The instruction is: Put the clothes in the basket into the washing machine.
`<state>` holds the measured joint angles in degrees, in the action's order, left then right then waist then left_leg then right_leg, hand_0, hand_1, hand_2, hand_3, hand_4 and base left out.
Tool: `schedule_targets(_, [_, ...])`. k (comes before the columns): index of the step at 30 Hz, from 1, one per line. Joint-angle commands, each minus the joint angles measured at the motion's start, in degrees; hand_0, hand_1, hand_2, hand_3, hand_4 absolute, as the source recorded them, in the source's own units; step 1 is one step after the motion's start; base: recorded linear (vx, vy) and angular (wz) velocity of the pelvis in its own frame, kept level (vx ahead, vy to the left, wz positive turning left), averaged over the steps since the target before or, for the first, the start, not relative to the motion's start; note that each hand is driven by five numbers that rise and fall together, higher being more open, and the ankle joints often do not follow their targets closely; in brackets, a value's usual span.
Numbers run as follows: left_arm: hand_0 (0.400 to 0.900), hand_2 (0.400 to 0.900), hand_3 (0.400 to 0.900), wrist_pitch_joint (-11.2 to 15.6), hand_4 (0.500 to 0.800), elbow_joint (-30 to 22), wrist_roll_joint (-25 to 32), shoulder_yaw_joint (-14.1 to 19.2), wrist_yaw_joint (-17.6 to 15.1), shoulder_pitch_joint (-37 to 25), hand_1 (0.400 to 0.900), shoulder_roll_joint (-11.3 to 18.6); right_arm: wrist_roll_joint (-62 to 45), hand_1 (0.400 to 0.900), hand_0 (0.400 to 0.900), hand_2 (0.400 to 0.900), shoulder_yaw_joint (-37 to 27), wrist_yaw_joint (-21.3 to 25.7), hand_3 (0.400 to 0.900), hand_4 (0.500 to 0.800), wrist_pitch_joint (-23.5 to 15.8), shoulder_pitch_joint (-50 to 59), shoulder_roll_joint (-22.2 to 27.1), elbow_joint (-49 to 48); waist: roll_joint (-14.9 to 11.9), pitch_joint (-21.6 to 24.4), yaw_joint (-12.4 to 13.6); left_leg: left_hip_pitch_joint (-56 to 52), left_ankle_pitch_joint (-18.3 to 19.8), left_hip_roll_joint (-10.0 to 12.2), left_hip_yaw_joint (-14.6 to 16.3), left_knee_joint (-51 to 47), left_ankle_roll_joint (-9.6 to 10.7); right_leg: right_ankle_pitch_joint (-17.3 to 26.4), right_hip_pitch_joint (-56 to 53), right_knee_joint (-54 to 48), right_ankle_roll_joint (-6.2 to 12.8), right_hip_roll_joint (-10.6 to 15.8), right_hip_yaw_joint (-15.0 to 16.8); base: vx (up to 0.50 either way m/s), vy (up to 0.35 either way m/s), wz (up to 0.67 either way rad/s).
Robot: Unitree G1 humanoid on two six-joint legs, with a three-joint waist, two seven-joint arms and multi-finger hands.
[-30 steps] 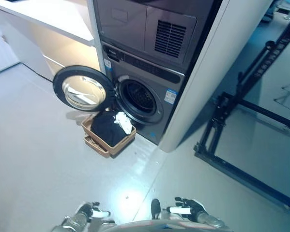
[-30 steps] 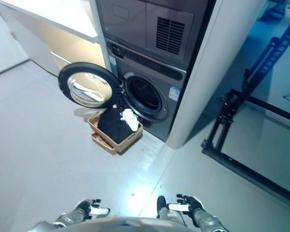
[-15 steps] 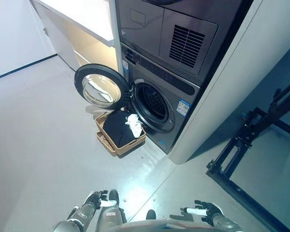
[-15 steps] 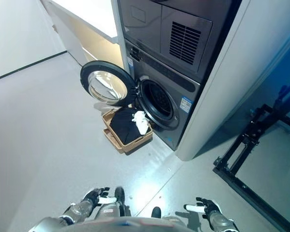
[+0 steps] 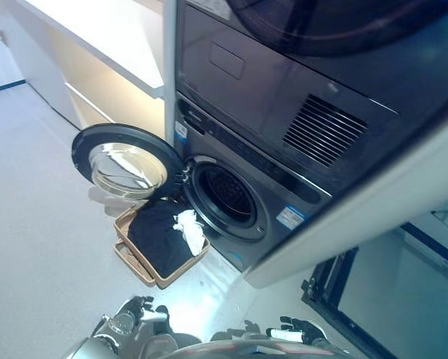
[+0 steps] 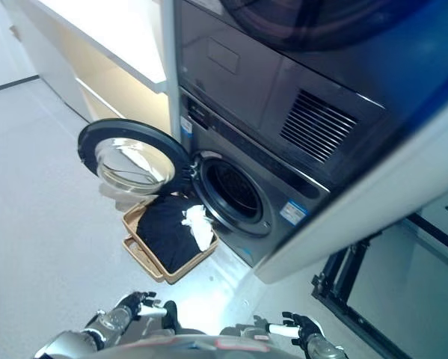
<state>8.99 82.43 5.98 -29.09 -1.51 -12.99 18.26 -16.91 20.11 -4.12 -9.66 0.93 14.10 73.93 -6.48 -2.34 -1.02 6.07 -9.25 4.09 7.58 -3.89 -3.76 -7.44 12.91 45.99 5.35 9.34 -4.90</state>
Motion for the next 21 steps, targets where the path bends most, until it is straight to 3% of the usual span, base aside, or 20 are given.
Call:
schedule_targets(1, [0.900,0.900,0.900,1.0,0.800,0.1,-0.9,-0.1,0.2,-1.0,0.900,2.8,-1.8,0.900,0.900,0.900,-2.5,1.3,0.900,0.800,-1.0,-1.4,0.4,0.1,-1.6,1.9,-0.1,1.7,3.0,2.8,3.6,0.5,4.0,14.3,-2.3,-16.2,2.46,5.6,-5.3,0.24,0.033,-0.42])
schedule_targets(2, [0.900,0.900,0.900,1.0,0.800,0.1,-0.8,-0.1,0.5,-1.4,0.900,2.7,-1.6,0.900,0.900,0.900,-3.0,1.5,0.900,0.800,-1.0,-1.5,0.5,-0.1,-2.1,2.1,-0.2,0.8,4.1,2.6,4.5,0.5,4.5,13.1,-1.9,-21.8,2.51,6.5,-9.0,0.22,0.002,-0.36])
schedule_targets(6, [0.900,0.900,0.900,1.3,0.800,-0.3,-0.8,-0.2,1.7,-1.8,0.900,1.6,-1.0,0.900,0.900,0.900,-3.9,1.3,0.900,0.800,-0.8,-1.9,0.8,-0.9,-3.9,2.6,-0.5,-2.1,7.4,1.0,5.2,0.9,5.2,14.0,-3.0,-34.0,4.17,7.7,-14.3,0.20,-0.026,-0.13])
schedule_targets(7, [0.900,0.900,0.900,1.3,0.800,-0.1,-1.6,-0.7,2.5,-1.9,0.900,1.0,-0.7,0.900,0.900,0.900,-3.4,0.9,0.900,0.800,-0.7,-2.3,0.7,-0.3,-4.7,2.6,-0.9,-1.9,7.9,0.0,5.7,1.7,4.7,14.5,-4.9,-38.1,3.47,6.9,-14.2,0.09,-0.010,0.12])
schedule_targets(9, [0.900,0.900,0.900,1.6,0.800,0.5,-1.3,-1.2,2.6,-1.2,0.900,-0.1,-1.1,0.900,0.900,0.900,-4.4,1.5,0.900,0.800,-0.5,-2.2,1.1,0.2,-4.7,3.5,-1.3,-2.6,8.3,-1.4,5.7,1.5,4.5,17.0,-6.1,-40.5,4.30,7.0,-11.1,0.09,0.033,-0.08])
schedule_targets(15, [0.900,0.900,0.900,0.1,0.800,2.6,-7.1,-5.0,3.4,-0.2,0.900,-2.0,-0.9,0.900,0.900,0.900,-6.1,1.8,0.900,0.800,0.1,-1.4,2.3,0.7,-3.0,5.7,-3.3,-4.7,9.0,-1.2,8.2,-0.3,4.1,16.5,-4.9,-40.2,4.41,5.6,-7.4,0.08,0.038,-0.39])
schedule_targets(16, [0.900,0.900,0.900,-0.5,0.800,3.8,-9.2,-6.6,3.8,-0.5,0.900,-2.2,-1.7,0.900,0.900,0.900,-6.9,2.0,0.900,0.800,1.6,3.6,2.3,3.5,-2.8,6.4,-2.9,-5.4,9.3,-1.1,8.3,-0.4,4.3,15.9,-5.4,-40.5,4.38,5.6,-7.4,0.16,0.024,-0.17])
schedule_targets(19, [0.900,0.900,0.900,-0.6,0.800,3.7,-13.7,-6.1,3.6,-1.0,0.900,-1.8,-1.5,0.900,0.900,0.900,-12.2,-0.1,0.900,0.800,1.7,-0.6,7.0,8.5,-1.0,7.2,-4.5,-7.1,10.6,-1.0,9.4,-0.7,4.3,15.1,-5.6,-41.1,4.55,5.3,-6.3,0.17,0.010,-0.29])
schedule_targets(21, [0.900,0.900,0.900,-0.9,0.800,3.0,-17.7,-9.2,3.6,-3.3,0.900,-1.9,-1.2,0.900,0.900,0.900,-14.7,-0.1,0.900,0.800,1.6,-0.3,9.4,8.2,-0.2,7.0,-5.5,-7.3,10.9,-0.6,10.2,-0.6,4.5,14.4,-5.3,-41.2,4.48,5.1,-5.7,0.11,-0.017,-0.24])
